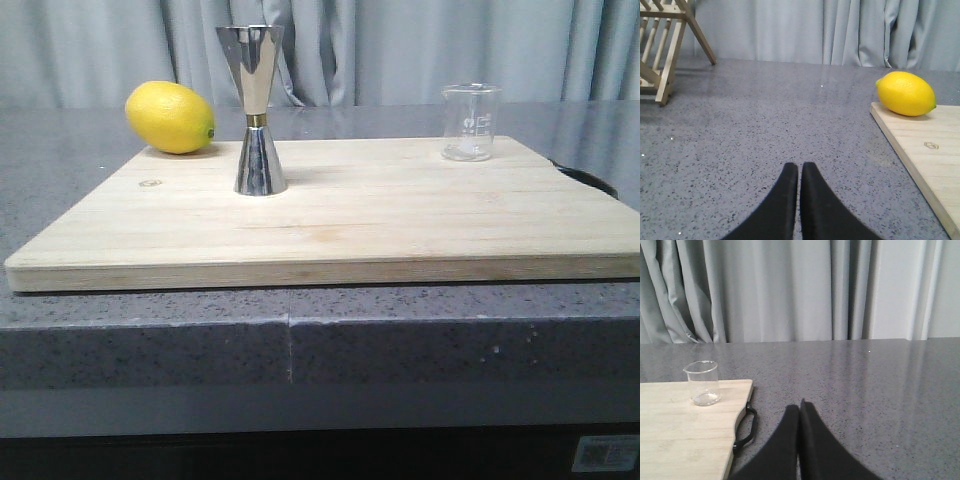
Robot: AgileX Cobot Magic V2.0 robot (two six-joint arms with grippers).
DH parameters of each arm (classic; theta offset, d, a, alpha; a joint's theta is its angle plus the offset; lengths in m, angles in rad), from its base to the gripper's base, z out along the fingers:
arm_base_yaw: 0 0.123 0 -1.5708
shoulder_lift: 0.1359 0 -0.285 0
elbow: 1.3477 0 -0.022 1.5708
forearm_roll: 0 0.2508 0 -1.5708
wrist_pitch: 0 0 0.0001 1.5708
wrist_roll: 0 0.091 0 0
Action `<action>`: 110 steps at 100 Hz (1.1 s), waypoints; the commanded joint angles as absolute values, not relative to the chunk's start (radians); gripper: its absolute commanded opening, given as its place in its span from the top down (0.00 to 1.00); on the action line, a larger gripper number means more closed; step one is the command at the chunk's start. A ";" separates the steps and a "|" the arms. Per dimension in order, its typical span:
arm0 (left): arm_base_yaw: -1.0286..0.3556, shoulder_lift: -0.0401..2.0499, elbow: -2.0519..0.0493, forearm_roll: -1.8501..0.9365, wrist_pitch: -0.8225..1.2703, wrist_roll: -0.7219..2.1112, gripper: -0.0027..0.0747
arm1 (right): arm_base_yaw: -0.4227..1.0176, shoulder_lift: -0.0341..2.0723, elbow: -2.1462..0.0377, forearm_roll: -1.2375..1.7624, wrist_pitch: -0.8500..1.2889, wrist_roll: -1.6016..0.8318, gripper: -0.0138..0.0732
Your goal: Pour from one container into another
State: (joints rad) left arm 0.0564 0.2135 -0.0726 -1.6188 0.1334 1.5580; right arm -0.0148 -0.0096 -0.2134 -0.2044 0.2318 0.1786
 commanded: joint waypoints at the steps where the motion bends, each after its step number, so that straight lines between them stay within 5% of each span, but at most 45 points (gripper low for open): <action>1: 0.060 0.220 -0.101 -1.407 0.147 1.288 0.99 | -0.022 -0.021 -0.239 -0.206 0.149 0.177 0.92; 38: 0.060 0.164 -0.099 -0.414 0.100 0.255 0.99 | -0.022 -0.021 -0.239 -0.206 0.149 0.177 0.92; 53: 0.041 0.141 -0.055 -0.053 -0.102 -0.086 0.99 | -0.022 -0.021 -0.239 -0.206 0.149 0.177 0.92; 67: 0.020 0.134 0.035 -0.021 -0.404 -0.107 0.99 | -0.022 -0.021 -0.239 -0.206 0.149 0.177 0.92; 110: 0.016 0.027 0.033 0.000 -0.251 -0.107 0.99 | -0.022 -0.021 -0.239 -0.206 0.151 0.177 0.92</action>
